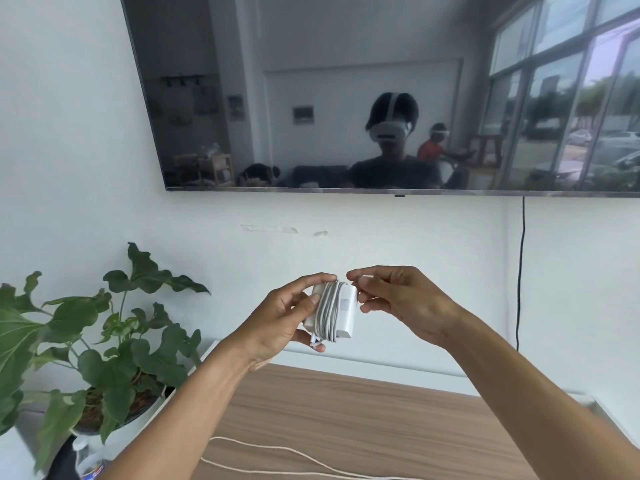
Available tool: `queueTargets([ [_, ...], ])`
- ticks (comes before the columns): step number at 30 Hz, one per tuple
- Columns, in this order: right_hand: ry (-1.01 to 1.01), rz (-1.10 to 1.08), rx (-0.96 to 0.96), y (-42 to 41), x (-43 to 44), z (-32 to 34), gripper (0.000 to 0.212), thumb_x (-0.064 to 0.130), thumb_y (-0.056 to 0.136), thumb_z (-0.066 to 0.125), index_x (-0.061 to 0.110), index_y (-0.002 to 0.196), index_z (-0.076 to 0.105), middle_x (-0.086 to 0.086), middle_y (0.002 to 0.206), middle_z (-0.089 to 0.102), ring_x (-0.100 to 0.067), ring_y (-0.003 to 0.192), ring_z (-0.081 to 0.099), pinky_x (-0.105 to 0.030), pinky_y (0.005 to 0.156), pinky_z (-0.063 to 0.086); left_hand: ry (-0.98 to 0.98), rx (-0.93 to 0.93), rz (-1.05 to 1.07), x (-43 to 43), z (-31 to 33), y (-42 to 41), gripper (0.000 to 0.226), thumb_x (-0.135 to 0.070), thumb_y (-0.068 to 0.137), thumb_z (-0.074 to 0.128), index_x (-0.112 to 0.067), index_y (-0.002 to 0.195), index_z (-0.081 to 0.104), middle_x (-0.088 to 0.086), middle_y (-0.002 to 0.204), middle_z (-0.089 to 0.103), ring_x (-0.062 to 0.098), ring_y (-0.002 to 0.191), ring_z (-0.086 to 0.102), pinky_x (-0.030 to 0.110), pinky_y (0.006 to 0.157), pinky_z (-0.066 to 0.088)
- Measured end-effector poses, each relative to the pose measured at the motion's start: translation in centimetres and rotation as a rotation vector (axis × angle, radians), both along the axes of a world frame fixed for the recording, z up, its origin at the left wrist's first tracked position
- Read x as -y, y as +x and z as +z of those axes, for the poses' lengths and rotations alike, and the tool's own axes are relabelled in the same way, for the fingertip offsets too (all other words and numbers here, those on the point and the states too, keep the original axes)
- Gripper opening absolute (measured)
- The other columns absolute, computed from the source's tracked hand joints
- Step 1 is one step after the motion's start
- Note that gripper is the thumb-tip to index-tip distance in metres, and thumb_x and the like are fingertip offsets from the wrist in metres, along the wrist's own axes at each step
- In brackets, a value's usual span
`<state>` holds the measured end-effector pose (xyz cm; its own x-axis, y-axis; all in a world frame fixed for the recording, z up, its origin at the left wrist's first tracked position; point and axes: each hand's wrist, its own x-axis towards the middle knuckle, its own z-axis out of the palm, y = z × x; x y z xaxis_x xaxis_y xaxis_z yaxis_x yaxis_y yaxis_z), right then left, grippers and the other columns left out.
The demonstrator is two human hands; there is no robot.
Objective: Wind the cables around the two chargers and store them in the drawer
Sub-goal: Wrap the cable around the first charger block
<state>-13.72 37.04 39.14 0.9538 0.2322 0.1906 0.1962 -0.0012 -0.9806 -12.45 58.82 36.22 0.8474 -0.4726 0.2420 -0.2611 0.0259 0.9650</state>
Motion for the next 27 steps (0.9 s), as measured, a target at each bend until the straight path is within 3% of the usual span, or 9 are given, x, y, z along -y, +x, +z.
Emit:
queueTargets([
  [5, -0.12, -0.133, 0.109, 0.5, -0.3, -0.1, 0.019, 0.016, 0.094, 0.058, 0.005, 0.099, 0.072, 0.009, 0.07, 0.062, -0.012, 0.067, 0.056, -0.023, 0.066, 0.053, -0.038, -0.059, -0.008, 0.1, 0.0, -0.2, 0.03, -0.021, 0.096, 0.051, -0.03, 0.12, 0.065, 0.017, 0.093, 0.048, 0.031, 0.08, 0.056, 0.037, 0.062, 0.057],
  [9, 0.036, -0.158, 0.08, 1.1, -1.1, -0.7, 0.017, 0.013, 0.095, 0.055, 0.003, 0.096, 0.07, -0.004, 0.082, 0.063, -0.014, 0.072, 0.059, -0.024, 0.069, 0.056, -0.121, -0.168, -0.022, 0.2, -0.1, -0.5, 0.03, -0.014, 0.1, 0.046, -0.029, 0.118, 0.065, 0.015, 0.098, 0.058, 0.025, 0.076, 0.061, 0.036, 0.061, 0.056],
  [12, 0.121, -0.163, 0.044, 1.6, -1.2, -1.3, 0.018, 0.01, 0.096, 0.052, 0.001, 0.098, 0.068, -0.008, 0.083, 0.061, -0.014, 0.072, 0.06, -0.025, 0.072, 0.056, -0.207, -0.27, -0.013, 0.2, 0.0, -0.6, 0.026, -0.02, 0.099, 0.047, -0.025, 0.116, 0.066, 0.01, 0.096, 0.062, 0.022, 0.071, 0.062, 0.036, 0.061, 0.056],
  [15, 0.17, -0.147, 0.014, 2.0, -1.4, -1.8, 0.019, 0.01, 0.096, 0.052, -0.001, 0.102, 0.066, -0.008, 0.083, 0.061, -0.015, 0.071, 0.06, -0.024, 0.071, 0.057, -0.198, -0.272, -0.029, 0.1, -0.1, -0.7, 0.034, -0.035, 0.091, 0.053, -0.022, 0.121, 0.062, 0.01, 0.098, 0.063, 0.022, 0.076, 0.064, 0.036, 0.064, 0.056],
  [19, 0.17, -0.164, -0.008, 2.2, -1.7, -2.5, 0.017, 0.007, 0.097, 0.05, 0.002, 0.106, 0.064, -0.007, 0.08, 0.06, -0.016, 0.068, 0.058, -0.026, 0.068, 0.057, -0.204, -0.234, -0.017, 0.3, -0.7, -0.8, 0.043, -0.023, 0.08, 0.067, -0.021, 0.122, 0.06, 0.013, 0.095, 0.065, 0.022, 0.074, 0.066, 0.034, 0.061, 0.056],
  [21, 0.056, -0.215, 0.007, 2.3, -1.6, -3.3, 0.02, 0.002, 0.097, 0.048, 0.006, 0.107, 0.064, -0.008, 0.077, 0.059, -0.018, 0.067, 0.056, -0.03, 0.071, 0.057, -0.219, -0.22, 0.008, 0.3, -0.9, -0.7, 0.044, -0.021, 0.079, 0.067, -0.02, 0.122, 0.06, 0.015, 0.093, 0.065, 0.023, 0.074, 0.066, 0.035, 0.061, 0.056],
  [23, -0.185, -0.243, 0.037, 2.2, -1.6, -4.4, 0.025, 0.004, 0.096, 0.047, 0.018, 0.098, 0.068, -0.004, 0.08, 0.06, -0.017, 0.072, 0.057, -0.031, 0.076, 0.052, -0.238, -0.205, 0.061, 0.1, -1.0, -0.4, 0.044, -0.022, 0.078, 0.068, -0.021, 0.121, 0.061, 0.014, 0.091, 0.066, 0.022, 0.072, 0.066, 0.034, 0.06, 0.056],
  [25, -0.405, -0.237, 0.054, 1.7, -1.9, -5.5, 0.027, 0.016, 0.097, 0.048, 0.031, 0.089, 0.069, 0.005, 0.095, 0.064, -0.01, 0.085, 0.059, -0.023, 0.079, 0.045, -0.265, -0.196, 0.122, -0.1, -1.0, 0.0, 0.044, -0.023, 0.075, 0.07, -0.022, 0.118, 0.063, 0.014, 0.092, 0.067, 0.023, 0.071, 0.066, 0.035, 0.061, 0.057],
  [27, -0.451, -0.245, 0.045, 0.4, -2.9, -5.7, 0.024, 0.035, 0.099, 0.045, 0.034, 0.093, 0.068, 0.015, 0.111, 0.063, 0.0, 0.099, 0.055, -0.01, 0.079, 0.037, -0.293, -0.183, 0.173, -0.1, -1.1, 0.4, 0.044, -0.025, 0.072, 0.072, -0.025, 0.115, 0.065, 0.015, 0.092, 0.067, 0.024, 0.073, 0.067, 0.037, 0.065, 0.057],
])
